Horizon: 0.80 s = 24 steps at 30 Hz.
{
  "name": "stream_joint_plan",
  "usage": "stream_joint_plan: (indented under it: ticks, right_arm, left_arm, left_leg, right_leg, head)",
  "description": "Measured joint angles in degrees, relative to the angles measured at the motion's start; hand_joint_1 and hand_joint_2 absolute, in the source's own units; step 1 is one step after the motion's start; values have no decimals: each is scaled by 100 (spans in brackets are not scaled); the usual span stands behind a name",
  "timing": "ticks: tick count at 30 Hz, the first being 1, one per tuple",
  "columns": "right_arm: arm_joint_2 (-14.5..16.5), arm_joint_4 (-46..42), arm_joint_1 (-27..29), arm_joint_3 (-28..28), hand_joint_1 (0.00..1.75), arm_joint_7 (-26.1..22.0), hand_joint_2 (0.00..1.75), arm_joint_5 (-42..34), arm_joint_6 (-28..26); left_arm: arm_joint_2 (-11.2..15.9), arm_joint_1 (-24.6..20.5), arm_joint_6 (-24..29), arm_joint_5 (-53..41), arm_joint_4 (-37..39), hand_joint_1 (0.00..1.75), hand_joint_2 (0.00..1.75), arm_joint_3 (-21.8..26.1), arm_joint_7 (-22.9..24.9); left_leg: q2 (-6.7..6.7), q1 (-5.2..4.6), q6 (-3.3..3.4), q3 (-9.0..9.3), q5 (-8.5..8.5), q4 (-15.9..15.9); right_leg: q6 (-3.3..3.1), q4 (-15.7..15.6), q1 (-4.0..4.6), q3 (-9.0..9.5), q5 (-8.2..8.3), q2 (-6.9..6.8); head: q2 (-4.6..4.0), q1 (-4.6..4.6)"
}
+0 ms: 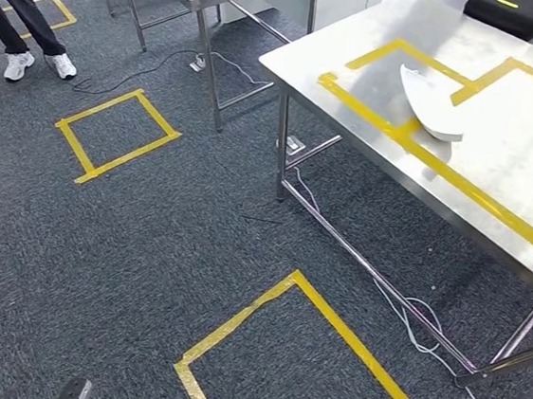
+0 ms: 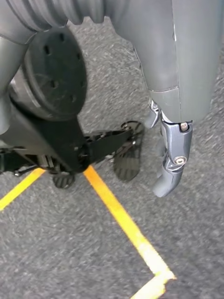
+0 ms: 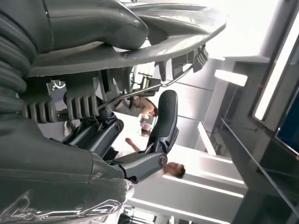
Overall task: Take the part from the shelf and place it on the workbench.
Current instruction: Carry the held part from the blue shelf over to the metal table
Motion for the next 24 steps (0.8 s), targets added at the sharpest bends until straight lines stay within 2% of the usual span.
stream_joint_plan:
  ticks: [1, 2, 3, 4, 5, 6, 7, 8, 9, 10, 12, 13, 15, 16, 17, 18, 19, 20, 21, 22, 23, 24]
  right_arm:
    - [1, -12, 5, 1, 175, -4, 175, 23, 7]
    - [2, -24, 3, 2, 175, -11, 175, 35, 8]
    - [3, -34, 1, 4, 175, -16, 175, 42, 8]
    - [4, -36, -5, 6, 175, -19, 175, 44, 8]
    - [4, -36, -7, 8, 175, -21, 175, 44, 9]
    - [5, -35, -2, 11, 175, -20, 175, 45, 12]
    - [7, -34, 3, 14, 175, -19, 175, 45, 15]
    - [8, -34, 6, 18, 175, -19, 175, 45, 17]
    - [9, -33, 6, 21, 175, -19, 175, 45, 19]
    - [11, -32, 6, 25, 175, -19, 175, 46, 19]
    - [17, -28, 3, 34, 175, -18, 175, 47, 19]
    - [20, -30, 6, 41, 175, -16, 175, 49, 20]
    - [22, -46, -9, 53, 175, -16, 175, 50, 20]
    - [23, -53, -24, 57, 175, -18, 175, 52, 23]
    - [24, -56, -41, 61, 175, -20, 175, 51, 25]
    - [25, -54, -53, 64, 175, -20, 175, 49, 27]
    - [26, -52, -53, 68, 175, -20, 175, 49, 31]
    - [27, -51, -52, 69, 175, -20, 175, 52, 30]
    - [28, -51, -52, 71, 175, -20, 175, 61, 30]
    - [29, -51, -54, 72, 175, -21, 175, 78, 29]
    - [29, -51, -55, 73, 175, -21, 175, 95, 27]
    - [30, -51, -55, 74, 175, -21, 175, 112, 22]
  left_arm:
    - [-16, -20, -1, 1, 0, 0, 175, -1, 0]
    - [-32, -37, -1, 1, 0, 0, 175, -2, 0]
    - [-42, -45, -1, 2, 0, 0, 175, -3, 0]
    - [-46, -38, -1, 2, 0, 0, 175, -3, 0]
    - [-49, -23, -1, 2, 0, 0, 175, -3, 0]
    - [-48, -7, 0, 2, 0, 0, 175, -3, 0]
    - [-46, 9, 0, 2, 0, 0, 175, -3, 0]
    - [-41, 22, 1, 2, 0, 0, 175, -3, 0]
    - [-34, 35, 2, 2, 0, 0, 175, -3, 0]
    - [-22, 52, 2, 2, 0, 0, 175, -2, 0]
    - [-1, 83, 3, 2, 0, 0, 175, -1, 3]
    - [3, 88, 3, 2, 0, 0, 175, -1, 5]
    - [-14, 70, 3, 2, -1, 0, 175, -1, 9]
    - [-26, 58, 3, 3, -1, 0, 175, -1, 9]
    - [-36, 49, 3, 3, -1, 0, 175, -2, 8]
    - [-40, 46, 3, 3, -1, 0, 175, -2, 8]
    - [-46, 46, 5, 2, 0, 0, 175, -3, 10]
    - [-48, 46, 8, 1, 0, 0, 175, -3, 21]
    - [-50, 47, 10, -1, 0, 0, 175, -3, 35]
    - [-52, 49, 13, -3, 0, 0, 175, -3, 52]
    - [-56, 53, 14, -8, 0, 0, 175, -3, 68]
    - [-58, 60, 13, -12, 0, 0, 175, -3, 74]
  left_leg:
    - [2, 6, -16, -110, 105, 227]
    - [4, -2, -19, -342, 197, 585]
    - [9, -18, -7, -649, 213, 1011]
    - [10, -44, 14, -983, 113, 1405]
    - [9, -78, 39, -1282, -89, 1676]
    - [9, -116, 70, -1509, -323, 1792]
    - [9, -159, 107, -1662, -522, 1756]
    - [9, -206, 154, -1740, -594, 1581]
    - [8, -255, 211, -1764, -444, 1293]
    - [6, -305, 277, -1756, -15, 911]
    - [-5, -383, 381, -1672, 989, 134]
    - [-23, -395, 395, -1614, 1275, -122]
    - [-46, -382, 389, -1436, 1259, -296]
    - [-54, -378, 402, -1320, 1201, -319]
    - [-52, -381, 427, -1193, 1145, -319]
    - [-58, -391, 463, -1059, 1091, -319]
    - [-56, -407, 496, -928, 984, -310]
    - [-55, -425, 526, -788, 865, -310]
    - [-58, -444, 560, -634, 738, -310]
    - [-66, -463, 585, -465, 604, -311]
    - [-75, -484, 608, -281, 464, -311]
    - [-83, -507, 627, -86, 325, -312]
  right_leg:
    - [-62, 2, 16, 57, -43, 5]
    - [-116, -14, 34, 135, -90, 10]
    - [-162, -54, 48, 220, -141, 8]
    - [-195, -97, 63, 322, -200, 11]
    - [-218, -145, 71, 437, -261, 26]
    - [-227, -194, 77, 567, -330, 45]
    - [-230, -251, 79, 722, -407, 67]
    - [-229, -316, 78, 885, -490, 87]
    - [-225, -393, 79, 1060, -576, 100]
    - [-218, -474, 80, 1228, -658, 111]
    - [-188, -668, 111, 1499, -818, 154]
    - [-169, -752, 136, 1642, -836, 179]
    - [-133, -707, 173, 1771, -704, 187]
    - [-118, -446, 180, 1709, -551, 142]
    - [-116, -68, 186, 1511, -446, 80]
    - [-124, 370, 205, 1242, -433, 21]
    - [-143, 750, 235, 948, -543, -24]
    - [-163, 1003, 272, 653, -777, -37]
    - [-181, 1123, 310, 383, -1078, -38]
    - [-201, 1116, 344, 158, -1354, -38]
    - [-228, 1000, 373, -20, -1505, -36]
    - [-270, 787, 402, -165, -1411, -35]
  head:
    - [0, -25]
    - [0, -47]
    - [0, -70]
    - [0, -75]
    - [0, -80]
    - [0, -87]
    - [0, -94]
    - [0, -104]
    - [0, -117]
    - [-1, -130]
    - [-2, -172]
    - [-2, -182]
    - [0, -179]
    - [-1, -169]
    - [0, -161]
    - [1, -161]
    - [0, -154]
    - [2, -156]
    - [2, -155]
    - [2, -148]
    - [2, -144]
    - [2, -138]
